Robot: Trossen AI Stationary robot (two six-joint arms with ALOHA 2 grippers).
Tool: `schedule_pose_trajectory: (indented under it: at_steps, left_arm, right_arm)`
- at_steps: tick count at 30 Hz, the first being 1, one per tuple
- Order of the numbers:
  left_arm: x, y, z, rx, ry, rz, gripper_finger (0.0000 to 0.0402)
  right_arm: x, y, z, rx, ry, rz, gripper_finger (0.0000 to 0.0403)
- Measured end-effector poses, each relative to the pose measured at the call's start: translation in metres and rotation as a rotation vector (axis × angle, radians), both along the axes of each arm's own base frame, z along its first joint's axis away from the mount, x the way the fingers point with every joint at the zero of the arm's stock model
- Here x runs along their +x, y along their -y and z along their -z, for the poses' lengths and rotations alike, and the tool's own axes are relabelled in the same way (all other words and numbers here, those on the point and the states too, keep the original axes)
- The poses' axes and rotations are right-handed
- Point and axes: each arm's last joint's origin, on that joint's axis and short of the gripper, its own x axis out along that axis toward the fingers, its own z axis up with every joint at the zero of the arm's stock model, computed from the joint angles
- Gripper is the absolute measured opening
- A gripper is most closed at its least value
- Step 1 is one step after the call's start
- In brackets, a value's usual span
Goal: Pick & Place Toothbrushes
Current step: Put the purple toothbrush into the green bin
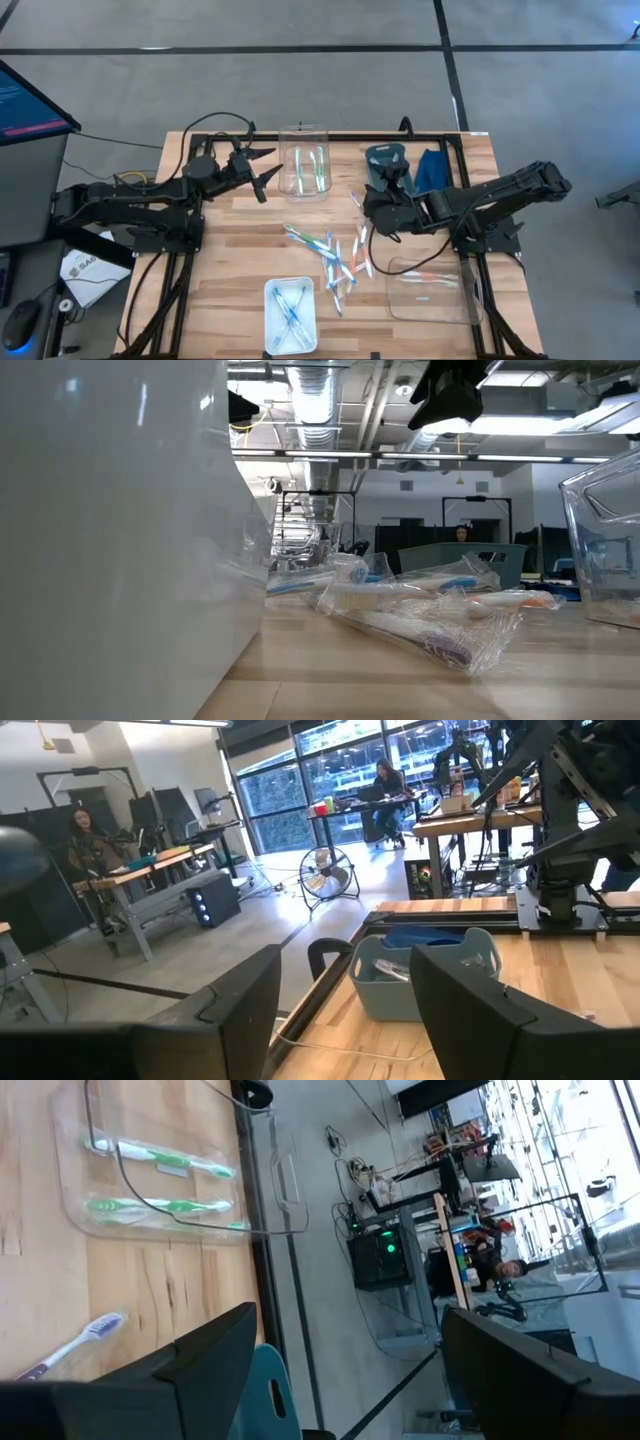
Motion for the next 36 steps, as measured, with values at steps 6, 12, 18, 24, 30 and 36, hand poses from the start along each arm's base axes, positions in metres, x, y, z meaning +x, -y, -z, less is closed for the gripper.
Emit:
schedule_pose_trajectory:
  at_steps: [6, 12, 18, 24, 30, 36]
  left_arm:
    - [0.0, 0.0, 0.0, -0.001, -0.003, 0.0, 0.0218]
    - [0.0, 0.0, 0.0, -0.001, -0.004, 0.0, 0.0218]
    - [0.0, 0.0, 0.0, -0.005, -0.001, 0.0, 0.0218]
    - [0.001, 0.002, 0.0, -0.038, 0.016, 0.071, 0.0218]
    - [0.001, 0.002, 0.001, -0.045, 0.016, 0.076, 0.0218]
    - [0.001, 0.002, 0.001, -0.045, 0.016, 0.079, 0.0218]
  right_arm:
    - [0.0, 0.0, 0.0, 0.001, 0.0, 0.0, 0.0311]
    - [0.0, 0.0, 0.0, 0.018, 0.025, 0.01, 0.0311]
    - [0.001, 0.005, 0.0, 0.138, 0.228, 0.114, 0.0311]
    - [-0.001, 0.027, 0.003, 0.213, 0.342, 0.267, 0.0311]
    - [-0.002, 0.052, 0.015, 0.615, 0.33, 0.332, 0.0311]
    - [-0.005, 0.056, 0.026, 1.068, 0.214, 0.381, 0.0311]
